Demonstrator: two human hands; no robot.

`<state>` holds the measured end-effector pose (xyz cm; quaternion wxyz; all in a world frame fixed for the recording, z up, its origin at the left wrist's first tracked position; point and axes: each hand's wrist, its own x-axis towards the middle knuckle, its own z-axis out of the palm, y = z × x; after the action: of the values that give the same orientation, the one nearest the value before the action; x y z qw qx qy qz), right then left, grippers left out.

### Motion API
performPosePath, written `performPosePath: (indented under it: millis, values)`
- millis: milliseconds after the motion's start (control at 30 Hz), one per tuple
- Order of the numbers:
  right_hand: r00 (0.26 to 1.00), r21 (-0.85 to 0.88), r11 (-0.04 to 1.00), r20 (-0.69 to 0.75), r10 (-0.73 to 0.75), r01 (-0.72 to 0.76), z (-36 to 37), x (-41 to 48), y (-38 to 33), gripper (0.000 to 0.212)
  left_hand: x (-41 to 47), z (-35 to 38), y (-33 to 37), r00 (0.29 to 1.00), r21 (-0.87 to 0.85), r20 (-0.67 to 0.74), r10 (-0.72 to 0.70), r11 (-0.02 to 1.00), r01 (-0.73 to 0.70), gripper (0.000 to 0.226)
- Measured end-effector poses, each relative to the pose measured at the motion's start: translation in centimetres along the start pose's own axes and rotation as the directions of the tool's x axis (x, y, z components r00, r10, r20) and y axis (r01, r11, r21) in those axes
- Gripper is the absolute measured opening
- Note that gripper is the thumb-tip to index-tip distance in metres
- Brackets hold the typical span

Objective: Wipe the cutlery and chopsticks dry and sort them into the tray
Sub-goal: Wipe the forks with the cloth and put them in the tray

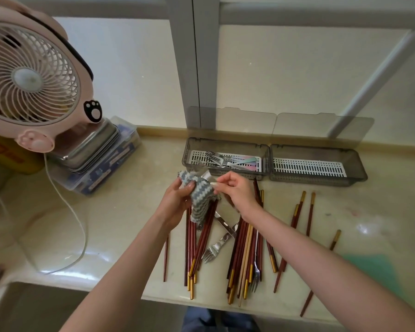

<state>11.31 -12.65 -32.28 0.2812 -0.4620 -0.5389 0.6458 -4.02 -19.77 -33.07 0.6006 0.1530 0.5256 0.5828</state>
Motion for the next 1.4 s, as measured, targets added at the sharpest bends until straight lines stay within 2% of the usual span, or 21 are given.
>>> performPosePath:
  millis: [167, 400, 600, 767, 933, 1167, 1233, 1333, 1367, 1400]
  values:
    - [0.999, 0.11, 0.993, -0.028, 0.038, -0.035, 0.6, -1.0, 0.3, 0.006, -0.3, 1.1, 0.3, 0.998, 0.037, 0.039, 0.04, 0.998, -0.041, 0.025]
    - [0.998, 0.069, 0.997, -0.044, 0.036, -0.032, 1.6, -2.5, 0.7, 0.006, -0.2, 1.8, -0.1, 0.997, 0.152, -0.07, 0.027, 0.988, -0.016, 0.015]
    - [0.995, 0.078, 0.992, -0.012, 0.098, -0.097, 1.9, -3.2, 1.1, 0.008, 0.0, 2.5, 0.2, 0.977, 0.208, -0.204, 0.057, 0.978, -0.013, 0.012]
    - [0.99, 0.118, 0.983, -0.007, 0.144, -0.142, 2.1, -3.5, 1.3, 0.007, 1.1, 2.4, -0.1, 0.94, 0.424, -0.307, 0.151, 0.905, -0.006, 0.034]
    - [0.991, 0.074, 0.988, -0.026, 0.135, -0.132, 2.1, -3.3, 0.4, 0.008, 1.3, 3.1, 0.3, 0.89, 0.515, -0.376, 0.258, 0.857, -0.031, 0.028]
    - [0.991, 0.019, 0.993, -0.065, 0.12, -0.119, 2.3, -3.5, 0.4, 0.009, 1.6, 2.5, 0.6, 0.87, 0.386, -0.426, 0.249, 0.919, -0.074, 0.019]
    - [0.993, -0.01, 0.997, -0.092, 0.078, -0.08, 2.7, -3.6, 0.2, 0.009, 1.5, 2.6, 0.5, 0.854, 0.304, -0.465, 0.232, 0.948, -0.093, 0.018]
    - [0.984, -0.025, 0.999, -0.176, -0.024, 0.02, 3.6, -4.1, 0.2, 0.008, 1.3, 3.1, 1.0, 0.796, 0.158, -0.573, 0.195, 0.979, -0.126, 0.015]
    - [0.974, -0.02, 0.999, -0.218, -0.053, 0.05, 3.8, -4.3, 0.2, 0.008, 1.2, 3.1, 1.4, 0.789, 0.083, -0.596, 0.15, 0.989, -0.125, 0.015]
    - [0.964, 0.006, 0.997, -0.258, -0.067, 0.071, 3.8, -4.4, 0.2, 0.008, 1.1, 2.8, 1.8, 0.817, 0.008, -0.568, 0.1, 0.993, -0.117, 0.016]
